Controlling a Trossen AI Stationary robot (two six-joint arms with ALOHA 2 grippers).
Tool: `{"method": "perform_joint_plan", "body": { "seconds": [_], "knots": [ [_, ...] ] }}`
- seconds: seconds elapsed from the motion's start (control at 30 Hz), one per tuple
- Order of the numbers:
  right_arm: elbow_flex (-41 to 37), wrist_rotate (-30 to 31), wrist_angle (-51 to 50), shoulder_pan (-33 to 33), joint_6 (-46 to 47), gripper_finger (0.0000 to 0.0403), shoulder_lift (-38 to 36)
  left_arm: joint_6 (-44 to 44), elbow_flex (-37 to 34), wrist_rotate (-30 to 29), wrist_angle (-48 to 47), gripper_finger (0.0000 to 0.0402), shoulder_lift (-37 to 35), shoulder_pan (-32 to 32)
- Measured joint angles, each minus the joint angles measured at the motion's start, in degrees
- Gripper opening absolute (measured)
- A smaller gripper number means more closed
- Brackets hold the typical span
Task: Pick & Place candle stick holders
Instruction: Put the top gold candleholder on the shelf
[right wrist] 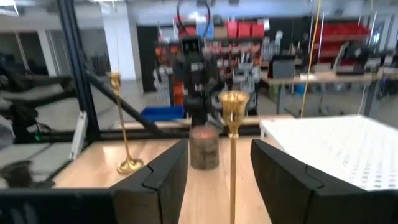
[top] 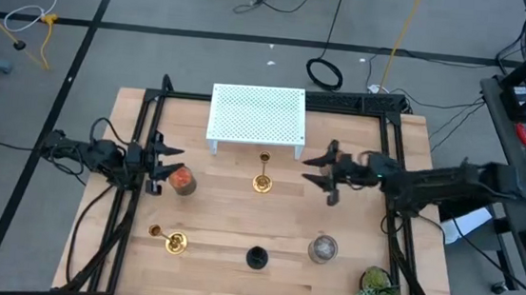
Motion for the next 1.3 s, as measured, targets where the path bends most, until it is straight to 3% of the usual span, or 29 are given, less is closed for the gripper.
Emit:
{"method": "perform_joint_plan", "body": {
  "seconds": [0.33, 0.97, 1.13, 1.3],
  "knots": [
    [11.1, -0.2, 0.3, -0.2, 1.6, 0.0176, 20.0, -1.7, 0.0, -0.5, -1.7, 0.0179, 0.0, 0.0],
    [19.7, -0.2, 5.1, -1.6, 2.6, 0.0170, 34.9, -1.4, 0.0, -0.5, -2.9, 0.0179, 0.0, 0.0],
    [19.7, -0.1, 5.4, -1.6, 2.6, 0.0137, 35.9, -1.2, 0.0, -0.5, -2.9, 0.0179, 0.0, 0.0],
    [19.7, -0.1, 5.5, -1.6, 2.6, 0.0065, 35.9, -1.0, 0.0, -0.5, -2.9, 0.0179, 0.0, 0.0]
  ]
}}
